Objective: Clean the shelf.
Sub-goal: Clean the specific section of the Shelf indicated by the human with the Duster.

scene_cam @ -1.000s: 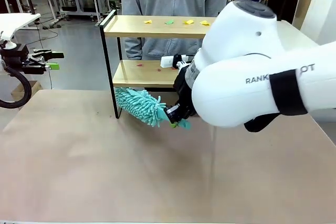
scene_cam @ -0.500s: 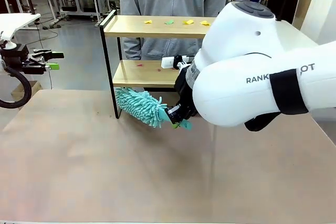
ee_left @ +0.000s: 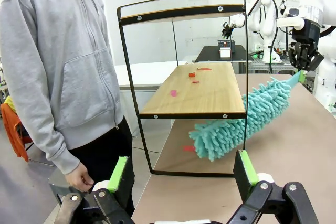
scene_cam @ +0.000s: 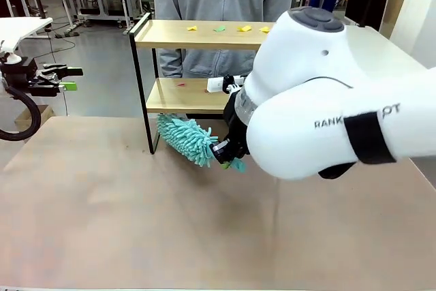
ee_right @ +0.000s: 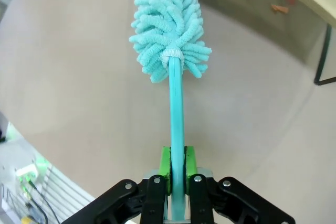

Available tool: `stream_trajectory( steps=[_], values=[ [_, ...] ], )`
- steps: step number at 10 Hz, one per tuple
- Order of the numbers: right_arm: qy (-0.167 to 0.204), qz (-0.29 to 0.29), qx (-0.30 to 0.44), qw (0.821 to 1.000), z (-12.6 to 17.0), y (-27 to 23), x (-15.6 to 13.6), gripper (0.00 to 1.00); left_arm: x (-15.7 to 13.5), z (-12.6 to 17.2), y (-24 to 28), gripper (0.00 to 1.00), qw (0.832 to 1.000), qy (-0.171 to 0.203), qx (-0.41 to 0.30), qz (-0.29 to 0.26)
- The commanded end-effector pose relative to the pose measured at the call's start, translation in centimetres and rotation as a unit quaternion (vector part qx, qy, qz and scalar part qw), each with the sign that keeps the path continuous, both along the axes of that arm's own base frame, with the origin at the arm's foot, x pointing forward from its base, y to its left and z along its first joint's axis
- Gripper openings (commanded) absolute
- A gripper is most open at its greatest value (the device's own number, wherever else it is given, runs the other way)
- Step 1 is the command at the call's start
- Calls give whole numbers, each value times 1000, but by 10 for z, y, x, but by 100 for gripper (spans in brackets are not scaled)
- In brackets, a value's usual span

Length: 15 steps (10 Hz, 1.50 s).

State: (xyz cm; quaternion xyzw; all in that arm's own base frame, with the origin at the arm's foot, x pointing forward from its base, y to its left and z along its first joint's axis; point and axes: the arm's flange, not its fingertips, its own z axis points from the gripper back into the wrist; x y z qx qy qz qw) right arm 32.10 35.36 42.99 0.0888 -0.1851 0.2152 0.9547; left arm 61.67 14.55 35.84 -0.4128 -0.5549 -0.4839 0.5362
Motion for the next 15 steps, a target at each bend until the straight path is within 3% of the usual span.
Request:
stream_trajectory(
  steps=[1,3,6,9,13,14,15],
  values=[
    [-43,-68,-4,997,-5,32,0,13,-1,2,0,100,1000,-1,1,-1],
    [-59,-112,6,992,-13,51,-2,13,-1,2,0,100,1000,-1,1,-1],
    [-64,-132,12,989,-28,78,10,13,-1,2,0,100,1000,-1,1,-1],
    [-72,-169,-6,983,-48,116,41,13,-1,2,0,100,1000,-1,1,-1],
    [-55,-187,12,981,-65,158,58,13,-1,2,0,100,1000,-1,1,-1],
    [-46,-206,15,977,-61,161,54,13,-1,2,0,100,1000,-1,1,-1],
    [-47,-179,-1,983,-54,120,47,13,-1,2,0,100,1000,-1,1,-1]
  ],
)
